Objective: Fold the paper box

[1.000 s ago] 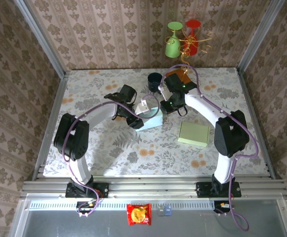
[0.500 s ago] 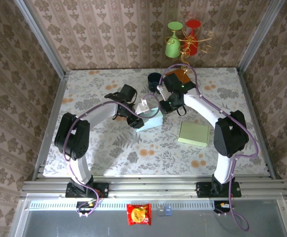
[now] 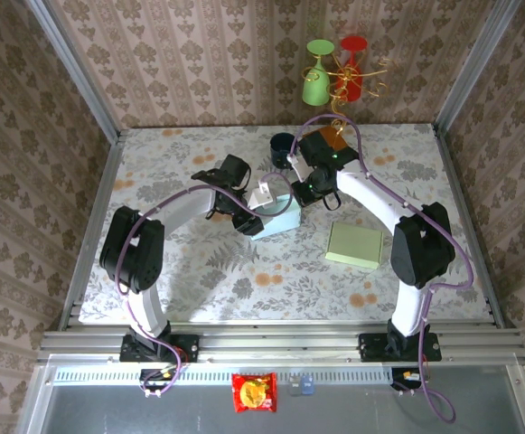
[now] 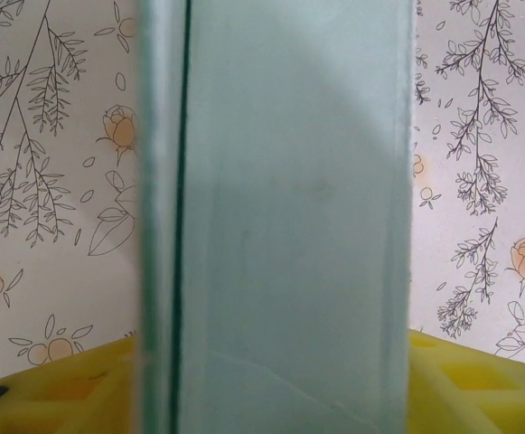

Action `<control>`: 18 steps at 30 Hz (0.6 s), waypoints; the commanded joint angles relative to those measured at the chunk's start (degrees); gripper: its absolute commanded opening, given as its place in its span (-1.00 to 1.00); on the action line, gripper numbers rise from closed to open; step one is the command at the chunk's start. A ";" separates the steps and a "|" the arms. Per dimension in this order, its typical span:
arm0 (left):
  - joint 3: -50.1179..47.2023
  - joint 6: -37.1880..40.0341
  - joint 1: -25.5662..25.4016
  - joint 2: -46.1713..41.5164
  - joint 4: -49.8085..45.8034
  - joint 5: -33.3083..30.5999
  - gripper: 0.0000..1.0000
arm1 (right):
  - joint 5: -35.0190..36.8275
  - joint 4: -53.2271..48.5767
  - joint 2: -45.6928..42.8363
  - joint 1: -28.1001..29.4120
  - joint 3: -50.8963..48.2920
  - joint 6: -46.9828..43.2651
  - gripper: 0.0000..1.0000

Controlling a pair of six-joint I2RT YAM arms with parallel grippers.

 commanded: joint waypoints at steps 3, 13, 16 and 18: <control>1.51 0.27 -0.62 0.74 -1.92 0.37 0.19 | 1.75 -1.82 -0.53 0.98 1.89 1.05 -0.95; 1.67 -0.93 -0.62 0.96 -1.04 -1.55 0.11 | 1.79 -2.20 -1.70 1.71 0.18 8.28 -1.00; 1.73 -1.31 -0.62 1.09 -0.84 -1.55 0.11 | 1.85 -1.51 -2.31 1.71 -0.91 10.32 -1.00; 1.75 -1.59 -0.62 1.14 -0.83 -1.61 0.10 | 1.84 -0.68 -2.59 1.80 -1.91 11.82 -1.00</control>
